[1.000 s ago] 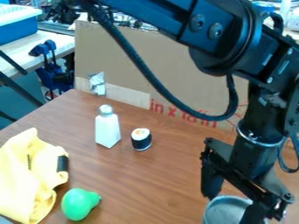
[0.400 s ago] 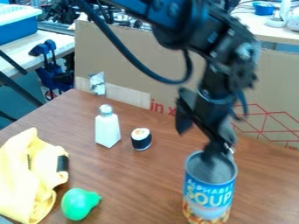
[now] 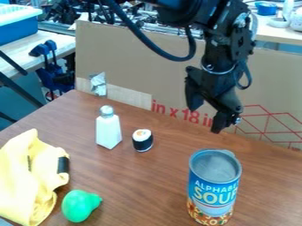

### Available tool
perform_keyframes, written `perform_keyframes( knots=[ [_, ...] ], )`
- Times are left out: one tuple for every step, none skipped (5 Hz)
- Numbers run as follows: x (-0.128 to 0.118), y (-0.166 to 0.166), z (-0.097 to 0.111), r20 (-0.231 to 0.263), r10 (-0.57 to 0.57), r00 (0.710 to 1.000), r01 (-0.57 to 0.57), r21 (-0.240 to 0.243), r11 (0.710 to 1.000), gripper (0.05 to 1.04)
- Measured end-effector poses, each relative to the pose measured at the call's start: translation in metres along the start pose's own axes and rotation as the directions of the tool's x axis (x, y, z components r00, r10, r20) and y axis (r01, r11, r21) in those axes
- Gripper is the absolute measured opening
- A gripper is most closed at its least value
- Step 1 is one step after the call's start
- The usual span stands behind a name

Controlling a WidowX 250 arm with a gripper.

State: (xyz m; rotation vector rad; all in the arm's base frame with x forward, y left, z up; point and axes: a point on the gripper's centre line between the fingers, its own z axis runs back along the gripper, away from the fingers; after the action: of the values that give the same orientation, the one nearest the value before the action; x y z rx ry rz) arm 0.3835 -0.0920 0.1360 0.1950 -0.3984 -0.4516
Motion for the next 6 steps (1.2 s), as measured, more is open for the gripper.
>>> perform_keyframes(
  knots=[
    [-0.01,-0.012,0.003,-0.005,-0.002,1.0,0.002,-0.004,1.0,1.002],
    [-0.026,-0.024,0.041,0.064,0.033,0.997,-0.032,-0.02,0.999,1.002],
    [-0.052,-0.042,0.071,0.039,0.097,0.995,-0.091,-0.14,0.986,1.002],
    [-0.076,-0.062,0.085,-0.082,0.098,0.992,-0.11,-0.158,0.981,1.002],
    [-0.077,-0.063,0.086,-0.09,0.1,0.991,-0.114,-0.159,0.981,1.002],
    [-0.077,-0.062,0.086,-0.091,0.102,0.991,-0.116,-0.157,0.981,1.002]
  ],
)
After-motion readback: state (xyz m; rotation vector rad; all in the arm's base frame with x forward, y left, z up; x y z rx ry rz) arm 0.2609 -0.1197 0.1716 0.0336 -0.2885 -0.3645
